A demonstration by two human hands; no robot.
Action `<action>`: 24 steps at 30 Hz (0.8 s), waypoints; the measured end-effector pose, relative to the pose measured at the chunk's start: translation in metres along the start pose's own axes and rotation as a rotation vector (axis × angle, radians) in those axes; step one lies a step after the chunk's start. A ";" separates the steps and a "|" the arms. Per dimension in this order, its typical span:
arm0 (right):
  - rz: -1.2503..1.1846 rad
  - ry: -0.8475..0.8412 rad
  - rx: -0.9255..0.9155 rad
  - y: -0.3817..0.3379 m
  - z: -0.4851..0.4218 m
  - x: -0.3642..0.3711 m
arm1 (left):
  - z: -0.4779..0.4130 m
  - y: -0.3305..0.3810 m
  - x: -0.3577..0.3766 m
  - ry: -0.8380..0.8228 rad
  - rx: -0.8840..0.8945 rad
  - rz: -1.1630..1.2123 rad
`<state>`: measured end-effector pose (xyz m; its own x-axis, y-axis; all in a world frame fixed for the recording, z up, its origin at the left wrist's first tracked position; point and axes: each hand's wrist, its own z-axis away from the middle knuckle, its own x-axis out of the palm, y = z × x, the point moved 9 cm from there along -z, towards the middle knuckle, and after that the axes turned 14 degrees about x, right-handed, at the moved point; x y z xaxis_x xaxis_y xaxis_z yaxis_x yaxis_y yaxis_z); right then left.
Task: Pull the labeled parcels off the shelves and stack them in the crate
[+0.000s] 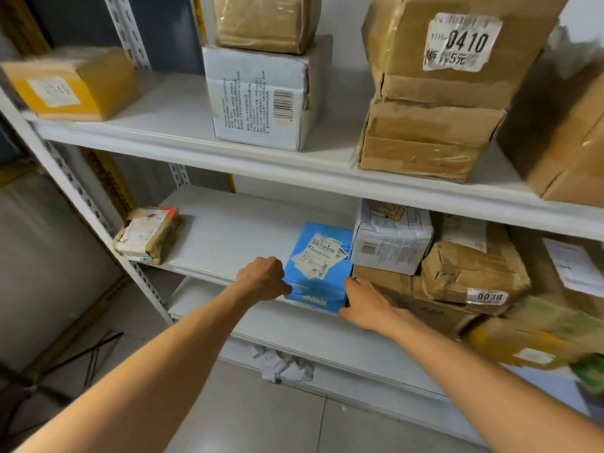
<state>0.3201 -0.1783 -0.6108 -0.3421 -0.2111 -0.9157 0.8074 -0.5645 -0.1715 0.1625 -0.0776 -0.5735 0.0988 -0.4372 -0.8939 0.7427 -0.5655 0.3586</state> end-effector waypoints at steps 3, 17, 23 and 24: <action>-0.177 -0.033 0.035 0.004 -0.015 0.016 | -0.020 -0.006 0.007 -0.010 -0.002 0.026; -0.715 0.110 0.324 0.001 -0.034 0.061 | -0.090 -0.053 0.072 0.056 -0.036 0.595; -0.849 0.140 0.444 -0.023 -0.026 0.077 | -0.079 -0.107 0.070 -0.040 -0.064 0.721; -0.838 0.133 0.435 -0.030 -0.027 0.079 | -0.076 -0.116 0.069 -0.060 -0.069 0.743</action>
<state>0.2819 -0.1561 -0.6877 -0.6491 0.4745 -0.5946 0.0652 -0.7441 -0.6649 0.1338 0.0113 -0.6970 0.5559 -0.7254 -0.4059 0.5342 -0.0623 0.8430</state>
